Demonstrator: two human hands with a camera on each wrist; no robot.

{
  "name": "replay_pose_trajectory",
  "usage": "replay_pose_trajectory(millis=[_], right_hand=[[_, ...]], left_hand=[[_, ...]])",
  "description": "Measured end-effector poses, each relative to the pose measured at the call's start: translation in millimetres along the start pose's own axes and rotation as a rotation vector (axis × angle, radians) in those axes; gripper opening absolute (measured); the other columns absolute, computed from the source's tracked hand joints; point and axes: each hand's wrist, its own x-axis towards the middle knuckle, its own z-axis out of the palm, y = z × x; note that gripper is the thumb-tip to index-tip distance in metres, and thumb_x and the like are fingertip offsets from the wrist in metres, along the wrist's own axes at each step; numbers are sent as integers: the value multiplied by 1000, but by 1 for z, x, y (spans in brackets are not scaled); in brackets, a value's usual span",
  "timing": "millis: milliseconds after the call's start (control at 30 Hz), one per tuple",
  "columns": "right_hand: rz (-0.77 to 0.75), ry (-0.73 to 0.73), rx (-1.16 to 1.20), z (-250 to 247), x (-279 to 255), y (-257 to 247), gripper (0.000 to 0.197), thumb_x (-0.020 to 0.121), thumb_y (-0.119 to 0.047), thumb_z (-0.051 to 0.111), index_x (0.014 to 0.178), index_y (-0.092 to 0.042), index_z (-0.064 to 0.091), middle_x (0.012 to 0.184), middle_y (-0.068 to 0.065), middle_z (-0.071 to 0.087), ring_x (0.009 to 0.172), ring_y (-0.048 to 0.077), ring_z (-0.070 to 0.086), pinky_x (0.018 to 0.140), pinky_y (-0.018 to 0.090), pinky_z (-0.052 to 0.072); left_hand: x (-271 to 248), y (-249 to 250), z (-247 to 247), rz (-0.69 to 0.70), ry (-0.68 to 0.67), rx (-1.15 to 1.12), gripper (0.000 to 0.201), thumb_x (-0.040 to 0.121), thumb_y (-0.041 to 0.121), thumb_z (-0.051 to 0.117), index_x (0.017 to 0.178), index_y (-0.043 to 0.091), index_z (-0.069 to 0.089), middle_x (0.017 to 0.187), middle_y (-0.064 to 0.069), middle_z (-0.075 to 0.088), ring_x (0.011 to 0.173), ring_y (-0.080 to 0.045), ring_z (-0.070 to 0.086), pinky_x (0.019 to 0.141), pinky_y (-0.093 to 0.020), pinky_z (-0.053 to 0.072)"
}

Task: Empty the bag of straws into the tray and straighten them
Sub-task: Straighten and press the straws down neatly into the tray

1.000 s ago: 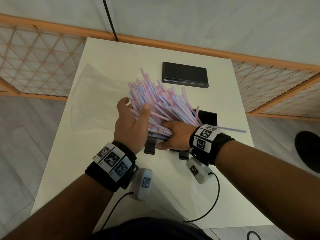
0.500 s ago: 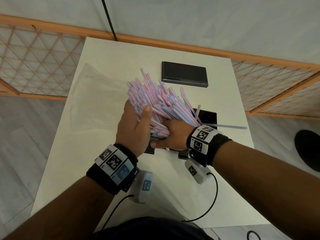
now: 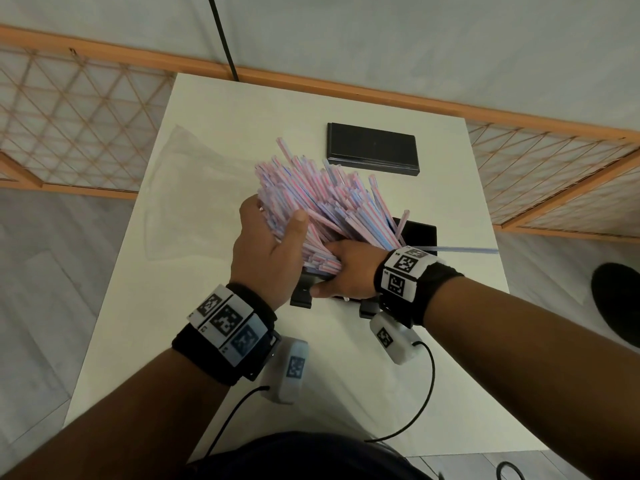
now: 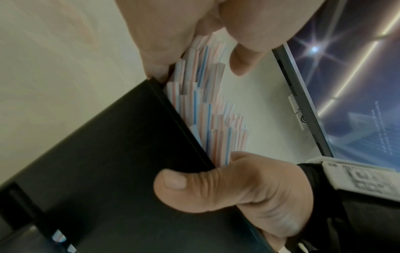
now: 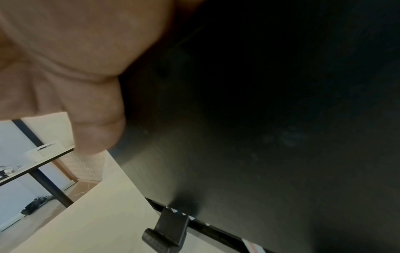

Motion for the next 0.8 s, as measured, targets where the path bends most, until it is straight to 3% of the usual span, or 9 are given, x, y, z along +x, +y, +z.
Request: replay_pose_trajectory(millis=[67, 133, 267, 333, 433, 567, 633, 700, 800], right_hand=[[-14, 9, -2, 0, -1, -1, 54, 77, -56, 75, 121, -31, 56, 114, -7, 62, 105, 17, 57, 91, 28, 43], [-50, 48, -22, 0, -2, -3, 71, 75, -59, 75, 135, -29, 52, 128, -6, 61, 115, 18, 57, 99, 30, 43], [-86, 143, -46, -2, -6, -4, 71, 69, -62, 79, 125, -25, 55, 117, -5, 63, 108, 18, 60, 95, 32, 48], [-115, 173, -45, -4, -11, -5, 71, 70, -62, 78, 126, -26, 53, 118, -5, 63, 108, 17, 59, 90, 24, 44], [-123, 188, -29, -5, -16, -5, 72, 73, -65, 74, 129, -25, 53, 110, -10, 60, 109, 15, 58, 86, 19, 37], [-129, 239, -25, -1, -17, -1, 82, 73, -70, 69, 135, -20, 51, 123, 1, 64, 117, 22, 58, 95, 22, 39], [-127, 268, -13, 1, -21, -2, 81, 75, -70, 68, 135, -19, 50, 126, 2, 63, 117, 23, 58, 92, 21, 39], [-106, 309, 7, 4, -23, -1, 77, 76, -71, 66, 132, -20, 49, 121, 1, 64, 111, 22, 60, 85, 23, 42], [-105, 352, -17, 9, -28, 1, 67, 85, -71, 54, 126, -19, 49, 110, -1, 64, 106, 21, 61, 78, 22, 39]], left_hand=[[1, 2, 0, -8, 0, -13, 48, 96, 38, 62, 133, 14, 43, 115, 9, 63, 95, 2, 62, 81, -9, 45], [2, 4, 1, -19, 11, -46, 52, 91, 46, 62, 130, 17, 43, 114, 9, 64, 99, -5, 64, 89, -24, 51], [4, 6, -2, -5, 62, -90, 62, 86, 51, 59, 133, 14, 42, 108, 18, 63, 98, 0, 65, 95, -39, 55], [5, 8, -4, 2, 97, -98, 68, 87, 52, 56, 140, 13, 37, 109, 13, 64, 96, -4, 66, 93, -42, 56], [4, 10, -4, 29, 100, -52, 75, 89, 58, 47, 151, 18, 28, 129, -4, 64, 112, -22, 65, 98, -44, 52], [-3, 12, 4, 142, -20, 84, 55, 100, 38, 40, 150, 19, 31, 148, -5, 51, 135, -18, 50, 113, -40, 39], [-2, 11, 3, 112, 3, 81, 67, 100, 37, 47, 156, 10, 22, 155, -8, 42, 141, -20, 44, 116, -40, 36], [0, 10, 0, 62, 48, 78, 80, 98, 39, 56, 158, 9, 12, 159, -6, 34, 143, -21, 41, 116, -43, 37], [1, 12, -2, 78, 55, 106, 78, 92, 48, 51, 156, 14, 22, 153, -2, 44, 137, -20, 48, 112, -43, 42]])
